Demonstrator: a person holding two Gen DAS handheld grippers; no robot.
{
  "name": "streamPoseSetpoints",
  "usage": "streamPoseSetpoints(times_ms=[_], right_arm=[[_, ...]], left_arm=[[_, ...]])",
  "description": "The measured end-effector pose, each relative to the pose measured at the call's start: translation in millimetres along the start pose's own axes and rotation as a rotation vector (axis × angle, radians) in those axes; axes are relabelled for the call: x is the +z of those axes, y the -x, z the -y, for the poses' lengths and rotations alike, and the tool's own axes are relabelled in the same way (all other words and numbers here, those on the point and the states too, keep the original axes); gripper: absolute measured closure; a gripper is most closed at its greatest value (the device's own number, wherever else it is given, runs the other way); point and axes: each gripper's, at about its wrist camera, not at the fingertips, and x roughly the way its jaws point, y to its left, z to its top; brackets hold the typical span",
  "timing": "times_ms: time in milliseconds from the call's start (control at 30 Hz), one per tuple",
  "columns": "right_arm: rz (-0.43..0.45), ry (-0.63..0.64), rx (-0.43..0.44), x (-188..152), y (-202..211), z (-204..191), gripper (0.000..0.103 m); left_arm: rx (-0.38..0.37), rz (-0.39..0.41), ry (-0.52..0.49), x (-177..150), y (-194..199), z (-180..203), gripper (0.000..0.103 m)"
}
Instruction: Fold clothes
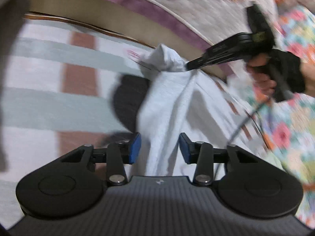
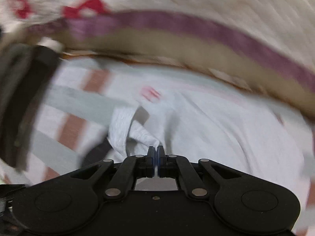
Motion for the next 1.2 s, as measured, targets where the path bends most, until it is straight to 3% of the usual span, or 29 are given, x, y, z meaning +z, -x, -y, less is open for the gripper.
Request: streamPoseSetpoints(times_ms=[67, 167, 267, 333, 400, 467, 700, 733, 767, 800, 933, 1000, 1033, 1133, 1200], right_arm=[[-0.073, -0.049, -0.057, -18, -12, 18, 0.1], [-0.104, -0.104, -0.092, -34, -15, 35, 0.091], [0.017, -0.192, -0.018, -38, 7, 51, 0.083], [0.105, -0.26, 0.072, -42, 21, 61, 0.07], [0.154, -0.351, 0.17, -51, 27, 72, 0.07], [0.151, -0.413, 0.238, -61, 21, 76, 0.068], [0.13, -0.501, 0.354, -80, -16, 71, 0.061], [0.133, -0.506, 0.374, -81, -15, 71, 0.064], [0.143, -0.504, 0.391, -82, -13, 71, 0.074], [0.165, -0.482, 0.409, -82, -7, 70, 0.099], [0.365, -0.452, 0.429, -87, 48, 84, 0.099], [0.457, -0.499, 0.395, -99, 71, 101, 0.099], [0.464, -0.486, 0.318, -105, 76, 106, 0.099], [0.367, -0.428, -0.019, -117, 66, 115, 0.1], [0.366, -0.436, -0.06, -125, 61, 123, 0.1]], left_arm=[[-0.018, -0.039, -0.027, -4, -8, 11, 0.065], [-0.017, -0.08, -0.062, -12, -18, 21, 0.065], [0.008, -0.097, -0.091, -16, -20, 26, 0.065], [0.007, -0.1, -0.091, -16, -19, 25, 0.065], [-0.002, -0.1, -0.066, -16, -18, 22, 0.065], [-0.012, -0.101, -0.05, -15, -18, 20, 0.065], [-0.018, -0.113, -0.039, -17, -23, 19, 0.065], [-0.014, -0.117, -0.04, -18, -24, 19, 0.065], [-0.011, -0.121, -0.041, -18, -24, 19, 0.065], [-0.009, -0.122, -0.041, -18, -24, 19, 0.065], [-0.008, -0.116, -0.061, -16, -19, 22, 0.065], [-0.015, -0.116, -0.073, -15, -18, 25, 0.065], [-0.018, -0.121, -0.079, -16, -18, 26, 0.065], [-0.006, -0.144, -0.101, -18, -22, 29, 0.065], [0.001, -0.156, -0.114, -19, -24, 31, 0.065]])
